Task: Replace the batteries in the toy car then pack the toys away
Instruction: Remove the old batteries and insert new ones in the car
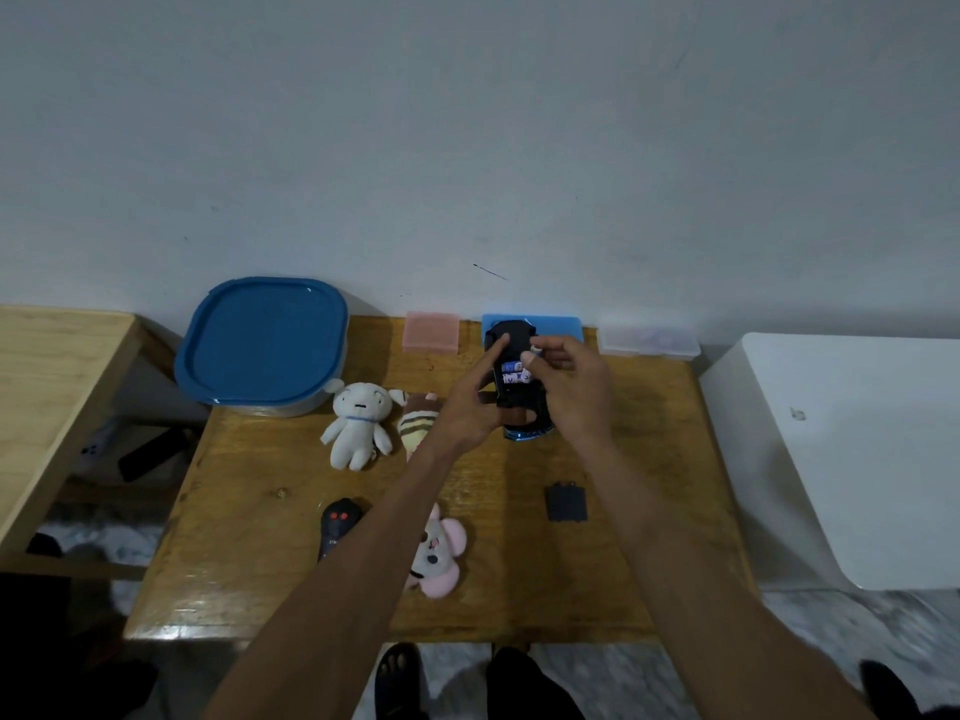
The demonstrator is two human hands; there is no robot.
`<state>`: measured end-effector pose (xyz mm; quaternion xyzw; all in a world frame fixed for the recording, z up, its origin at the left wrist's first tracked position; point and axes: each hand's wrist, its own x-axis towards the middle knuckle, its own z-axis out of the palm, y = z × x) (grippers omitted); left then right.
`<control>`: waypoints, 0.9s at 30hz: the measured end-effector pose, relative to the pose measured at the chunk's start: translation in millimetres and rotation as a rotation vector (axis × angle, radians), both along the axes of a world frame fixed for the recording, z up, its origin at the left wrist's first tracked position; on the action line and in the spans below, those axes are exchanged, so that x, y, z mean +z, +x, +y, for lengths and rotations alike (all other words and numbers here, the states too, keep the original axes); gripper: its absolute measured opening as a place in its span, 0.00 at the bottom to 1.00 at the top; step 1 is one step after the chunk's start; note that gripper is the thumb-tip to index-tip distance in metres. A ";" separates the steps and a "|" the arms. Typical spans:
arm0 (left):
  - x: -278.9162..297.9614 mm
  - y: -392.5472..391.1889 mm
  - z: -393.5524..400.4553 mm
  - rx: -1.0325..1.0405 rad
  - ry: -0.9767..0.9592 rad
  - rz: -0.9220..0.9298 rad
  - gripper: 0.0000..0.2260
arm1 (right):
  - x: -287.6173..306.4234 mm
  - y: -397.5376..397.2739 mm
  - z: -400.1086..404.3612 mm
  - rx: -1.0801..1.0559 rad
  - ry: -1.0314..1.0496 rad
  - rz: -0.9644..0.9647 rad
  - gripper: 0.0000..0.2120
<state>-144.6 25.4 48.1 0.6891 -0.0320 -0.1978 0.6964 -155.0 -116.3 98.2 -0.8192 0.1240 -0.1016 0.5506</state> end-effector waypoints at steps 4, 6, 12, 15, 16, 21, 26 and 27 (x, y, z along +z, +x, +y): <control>2.0 -0.3 3.9 0.011 -0.007 -0.004 0.47 | -6.7 -3.6 -0.4 -0.095 0.023 0.037 0.09; 3.7 -0.4 5.5 0.024 -0.016 0.001 0.47 | -10.7 -5.8 -3.1 -0.129 0.008 0.053 0.08; 8.5 -0.2 4.4 0.041 -0.002 -0.020 0.48 | -17.5 -11.7 -5.1 -0.158 -0.067 0.017 0.07; 8.4 -0.7 3.3 0.028 0.011 -0.026 0.49 | -16.6 -13.4 -4.6 -0.153 -0.102 -0.001 0.06; 8.4 -1.4 3.2 0.021 0.015 -0.022 0.50 | -16.0 -14.3 -4.8 -0.154 -0.116 -0.004 0.06; 5.4 -5.1 2.3 0.017 0.023 -0.025 0.49 | -17.9 -15.7 -3.4 -0.097 -0.207 0.029 0.03; 4.0 -7.0 -0.4 0.046 0.015 -0.056 0.48 | -23.5 -15.9 -3.5 -0.112 -0.197 0.090 0.05; 4.0 -7.0 -0.5 0.045 0.014 -0.060 0.48 | -24.3 -15.8 -3.5 -0.119 -0.195 0.091 0.05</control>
